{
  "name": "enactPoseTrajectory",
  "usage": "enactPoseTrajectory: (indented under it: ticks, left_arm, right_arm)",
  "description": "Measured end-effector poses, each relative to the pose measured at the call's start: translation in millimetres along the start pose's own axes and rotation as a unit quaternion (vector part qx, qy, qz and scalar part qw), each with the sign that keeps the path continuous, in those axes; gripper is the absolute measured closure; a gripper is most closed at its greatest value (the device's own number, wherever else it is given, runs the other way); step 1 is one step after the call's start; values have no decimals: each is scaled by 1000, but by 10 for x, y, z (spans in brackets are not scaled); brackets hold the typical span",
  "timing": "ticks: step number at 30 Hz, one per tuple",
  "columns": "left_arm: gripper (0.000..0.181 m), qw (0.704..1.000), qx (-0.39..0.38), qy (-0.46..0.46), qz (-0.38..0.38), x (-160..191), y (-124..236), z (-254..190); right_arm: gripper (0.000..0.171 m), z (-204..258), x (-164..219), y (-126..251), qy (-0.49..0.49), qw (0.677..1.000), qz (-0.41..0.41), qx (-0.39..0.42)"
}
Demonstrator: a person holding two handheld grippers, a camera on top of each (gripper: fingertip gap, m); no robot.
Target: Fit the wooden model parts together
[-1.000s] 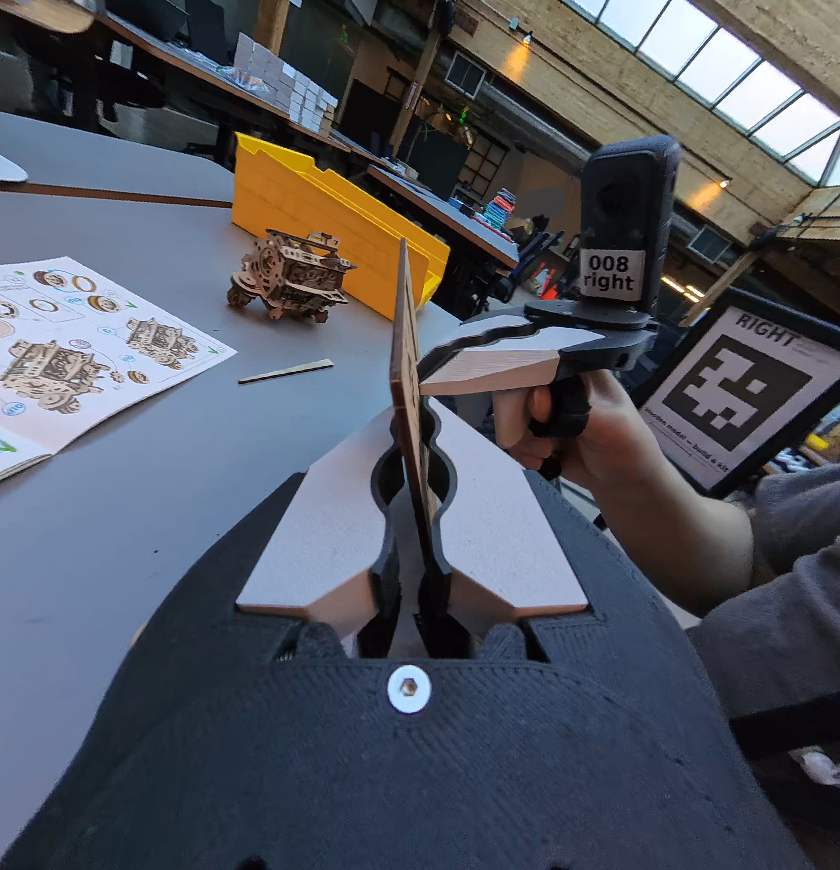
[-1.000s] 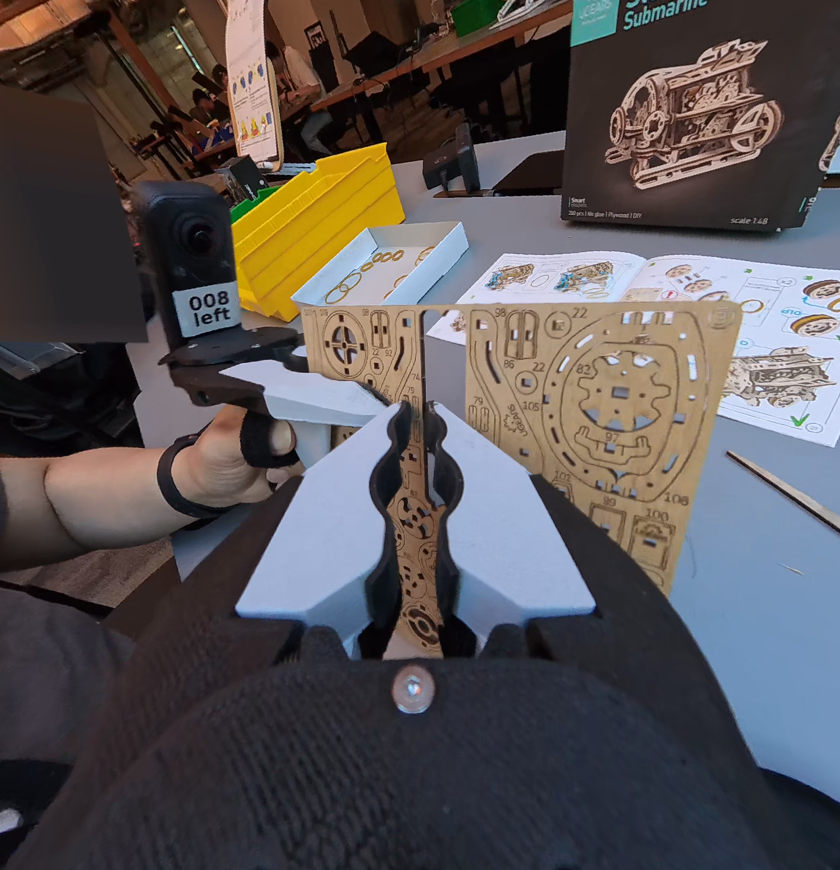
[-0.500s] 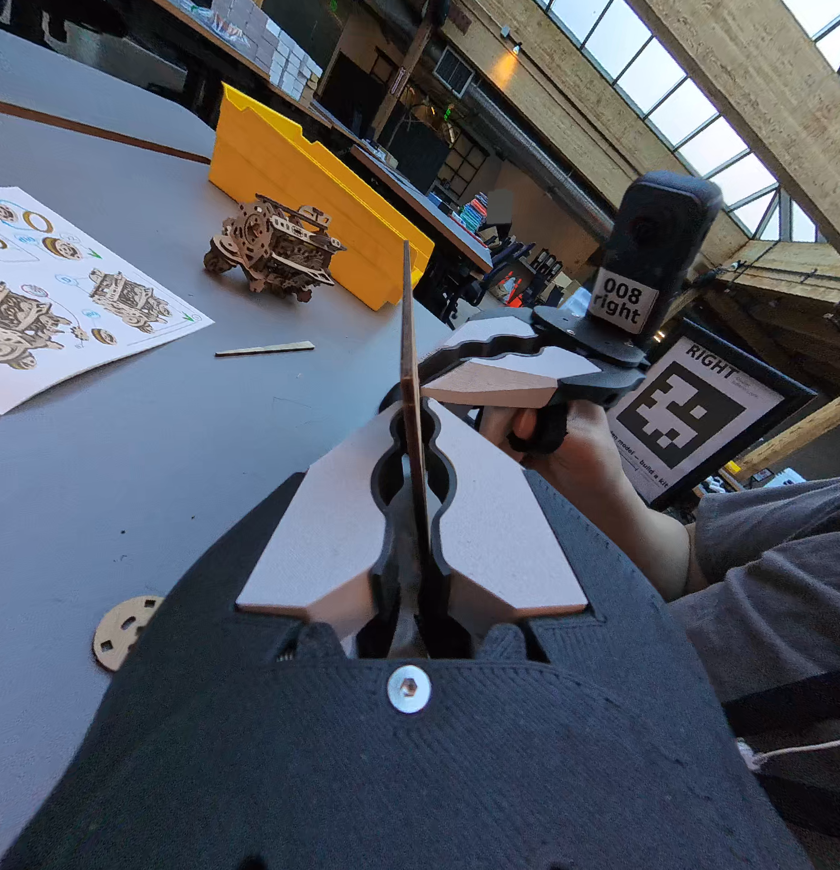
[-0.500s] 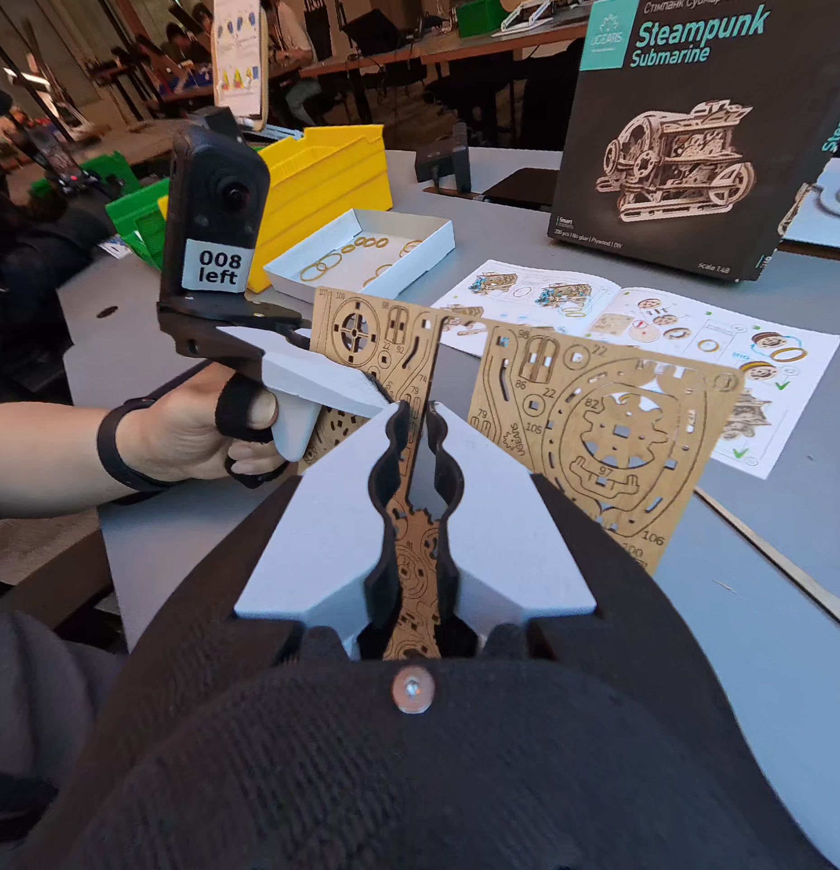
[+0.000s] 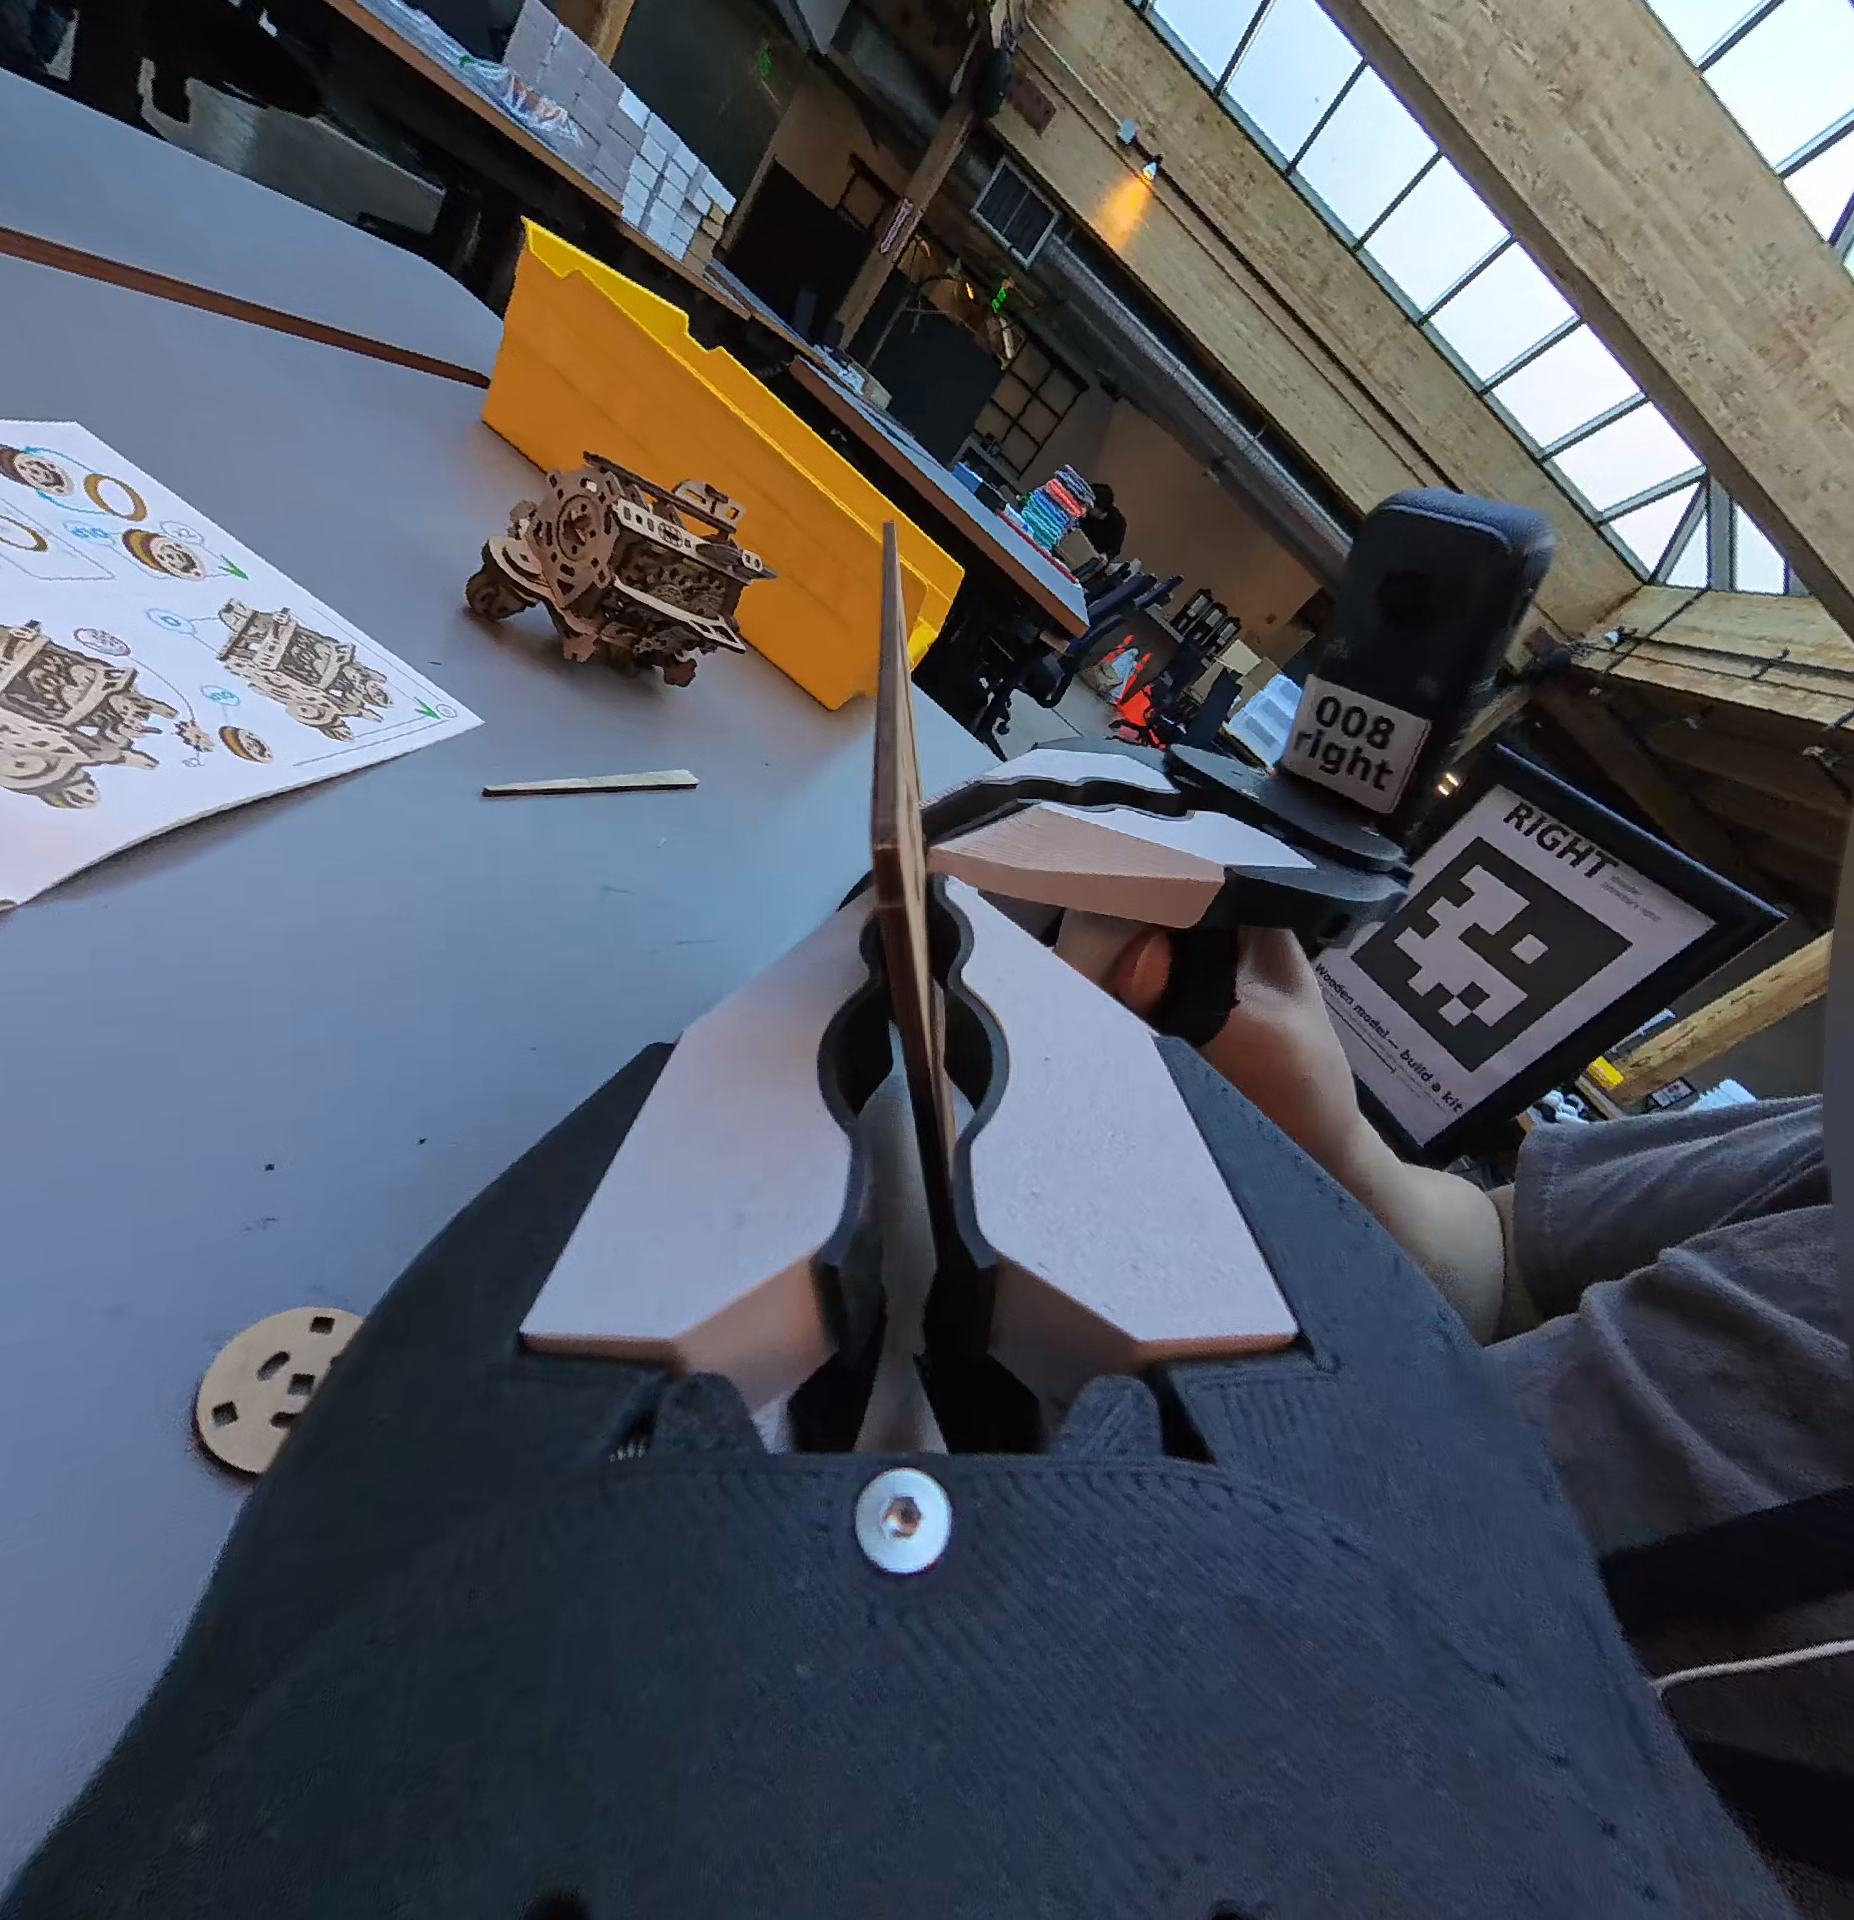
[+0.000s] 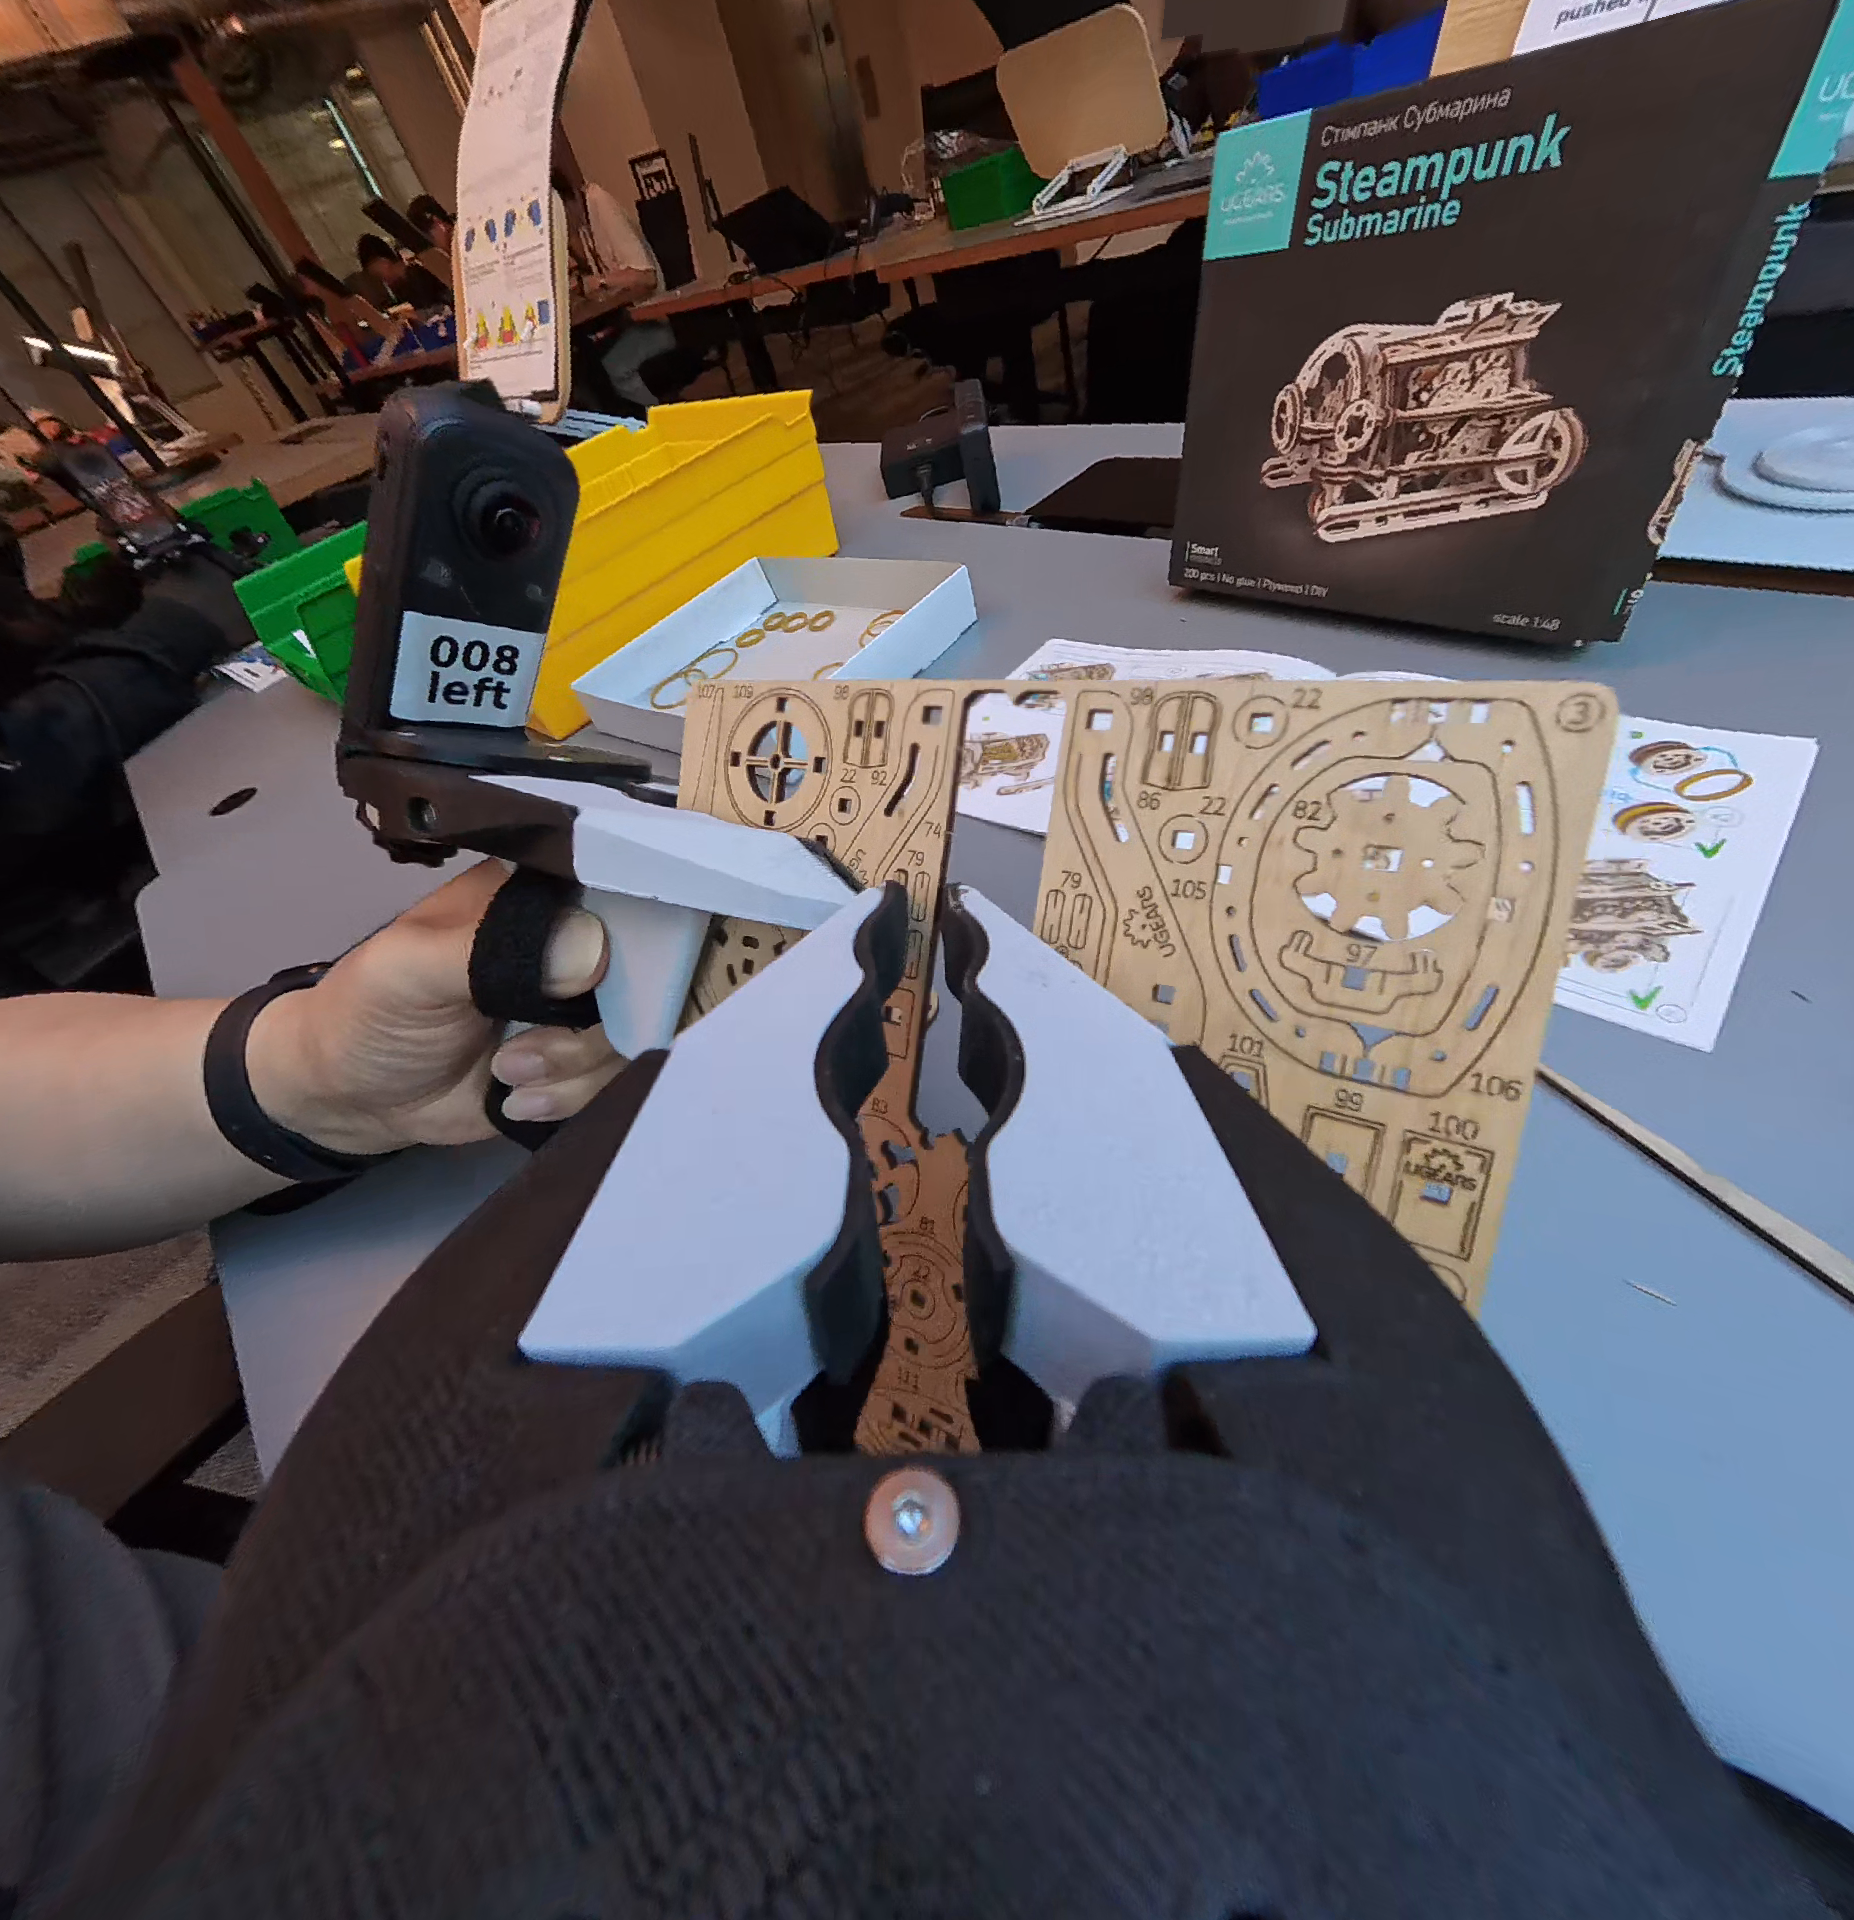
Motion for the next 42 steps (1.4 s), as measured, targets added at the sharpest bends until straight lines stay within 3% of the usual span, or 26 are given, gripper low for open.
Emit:
enactPoseTrajectory:
  ticks: [4, 11, 13, 19, 25, 28, 31, 36, 42]
  left_arm:
    - [181, 1000, 12, -1, 1, 6, -13, 8]
    - [181, 999, 39, 31, -5, 2, -4, 37]
    - [181, 998, 57, 39, -8, -21, 1, 28]
    - [181, 993, 73, 89, 5, -14, 24, 145]
    - [181, 992, 74, 92, 51, 40, 3, 196]
    - [181, 991, 71, 99, 54, 44, 26, 253]
    - [181, 991, 63, 101, 65, 58, 62, 328]
    - [181, 989, 70, 98, 88, 37, 147, 399]
    - [181, 986, 86, 93, 111, 33, 238, 421]
  right_arm:
    - [166, -41, -35, 27, -7, 999, 23, -29]
    - [165, 29, -82, 31, 62, 997, 45, -3]
    - [159, 80, -114, 87, 73, 996, 48, -18]
    - [164, 44, -478, 558, 69, 994, -61, -63]
    - [164, -878, -511, 845, 163, 982, -51, 85]
    - [150, -1416, -251, 750, 91, 992, 23, 81]
    - [147, -1624, -131, 578, 39, 991, 109, 59]
    - [141, -1718, -173, 347, 154, 965, 194, 85]
    - [144, -1596, -222, -67, 218, 926, 307, 33]
Point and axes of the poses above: each gripper's, where its closed fingertips meet, y back along the fingers, x out of its underside, z = x × y across the jaws, the point moved 8 cm from there along y, back along the fingers, and after that the axes turned 12 degrees about -y, right-handed, at the moved point
